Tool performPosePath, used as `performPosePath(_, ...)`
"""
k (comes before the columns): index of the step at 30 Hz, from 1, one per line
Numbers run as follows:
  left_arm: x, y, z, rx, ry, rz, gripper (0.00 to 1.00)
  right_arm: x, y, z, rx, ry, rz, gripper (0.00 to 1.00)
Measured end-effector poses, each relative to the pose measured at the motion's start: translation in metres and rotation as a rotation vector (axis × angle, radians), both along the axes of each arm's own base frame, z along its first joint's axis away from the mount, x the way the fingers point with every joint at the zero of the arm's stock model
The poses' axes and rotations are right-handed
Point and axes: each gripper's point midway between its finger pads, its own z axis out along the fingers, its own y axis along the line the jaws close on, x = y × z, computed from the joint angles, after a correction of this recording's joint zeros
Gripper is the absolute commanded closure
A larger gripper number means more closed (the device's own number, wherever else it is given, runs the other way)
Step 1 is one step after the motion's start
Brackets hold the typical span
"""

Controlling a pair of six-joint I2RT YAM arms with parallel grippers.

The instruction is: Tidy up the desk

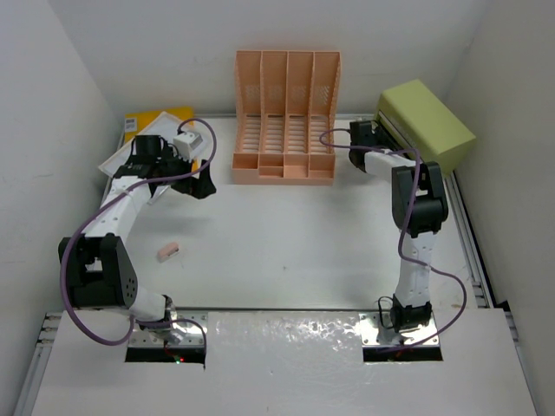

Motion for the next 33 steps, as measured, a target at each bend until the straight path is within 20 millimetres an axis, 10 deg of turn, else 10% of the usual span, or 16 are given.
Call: performPosePath(33, -0.007, -0.009, -0.004, -0.030, 0.050, -0.082, 0.00, 0.007, -0.011, -0.013, -0.143, -0.019, -0.004, 0.50)
